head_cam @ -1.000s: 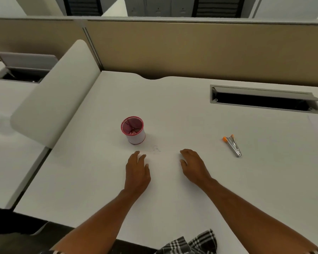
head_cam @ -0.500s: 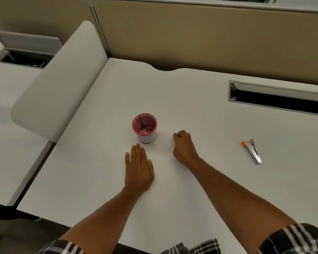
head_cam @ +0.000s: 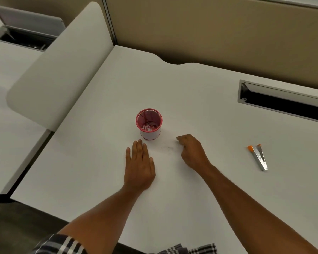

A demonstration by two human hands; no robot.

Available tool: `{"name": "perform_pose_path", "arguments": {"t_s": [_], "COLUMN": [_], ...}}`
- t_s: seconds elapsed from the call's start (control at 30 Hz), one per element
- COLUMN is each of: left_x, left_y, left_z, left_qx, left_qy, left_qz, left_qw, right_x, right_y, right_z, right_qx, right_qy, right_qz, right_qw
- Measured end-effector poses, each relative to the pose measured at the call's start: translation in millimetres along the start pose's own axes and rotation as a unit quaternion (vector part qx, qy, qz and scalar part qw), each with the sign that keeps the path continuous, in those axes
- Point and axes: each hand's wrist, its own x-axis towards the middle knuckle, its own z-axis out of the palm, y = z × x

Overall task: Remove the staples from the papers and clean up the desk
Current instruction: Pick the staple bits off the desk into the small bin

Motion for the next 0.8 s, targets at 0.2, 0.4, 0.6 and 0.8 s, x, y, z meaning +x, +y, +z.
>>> {"name": "perform_pose_path", "arguments": {"t_s": [0.2, 0.4, 0.6, 0.8], "left_x": [1, 0, 1, 1], "left_y": [-1, -1, -1, -1], "left_z": [2, 2, 3, 4], "left_qx": [-0.005, -0.01, -0.012, -0.01], "left_qy": [-0.006, -0.007, -0.004, -0.008], "left_qz": [-0.004, -0.007, -0.007, -0.009], "left_qw": [1.0, 1.0, 1.0, 1.0], "right_x": [-20, -6, -5, -1], "right_y": [-8, -29, -24, -40], "right_z": [16, 23, 19, 32], "right_qx": [-0.068, 0.043, -0.02, -0.119], "right_qy": [-0.024, 0.004, -0.001, 0.007], "right_qz": [0.02, 0.034, 0.031, -0.055], "right_qw": [0.997, 0.998, 0.999, 0.991]}}
